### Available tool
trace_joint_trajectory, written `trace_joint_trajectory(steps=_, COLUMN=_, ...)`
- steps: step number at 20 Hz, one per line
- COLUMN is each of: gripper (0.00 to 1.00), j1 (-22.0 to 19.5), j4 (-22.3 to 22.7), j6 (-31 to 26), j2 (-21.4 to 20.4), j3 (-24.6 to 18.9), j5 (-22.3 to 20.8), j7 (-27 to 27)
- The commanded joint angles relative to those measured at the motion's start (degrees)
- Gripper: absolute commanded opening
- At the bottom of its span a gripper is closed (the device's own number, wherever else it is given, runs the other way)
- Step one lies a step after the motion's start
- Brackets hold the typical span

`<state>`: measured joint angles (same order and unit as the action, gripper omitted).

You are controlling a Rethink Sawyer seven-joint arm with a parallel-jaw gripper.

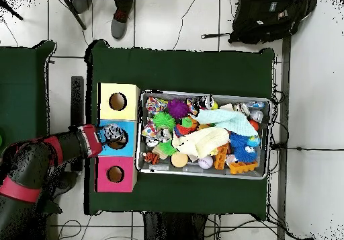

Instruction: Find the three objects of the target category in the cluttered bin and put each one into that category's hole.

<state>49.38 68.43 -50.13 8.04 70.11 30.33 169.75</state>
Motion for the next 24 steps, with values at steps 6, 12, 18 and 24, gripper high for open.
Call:
trace_joint_trajectory(steps=6, gripper=0.0, j1=0.6, j4=0.4, j6=-1.0, j2=2.2, j3=-4.3, j5=3.2, j7=19.9)
trace_joint_trajectory(steps=12, gripper=0.0, j1=1.2, j4=3.4, j6=1.8, j2=1.2, j3=-5.6, j5=2.6, j7=18.8)
trace_joint_trajectory(steps=18, gripper=0.0, j1=1.9, j4=6.0, j6=4.1, j2=0.7, j3=-6.4, j5=2.4, j7=18.2)
trace_joint_trajectory(steps=24, gripper=0.0, j1=2.2, j4=7.4, j6=6.1, j2=0.7, j3=-7.1, j5=2.9, j7=17.9)
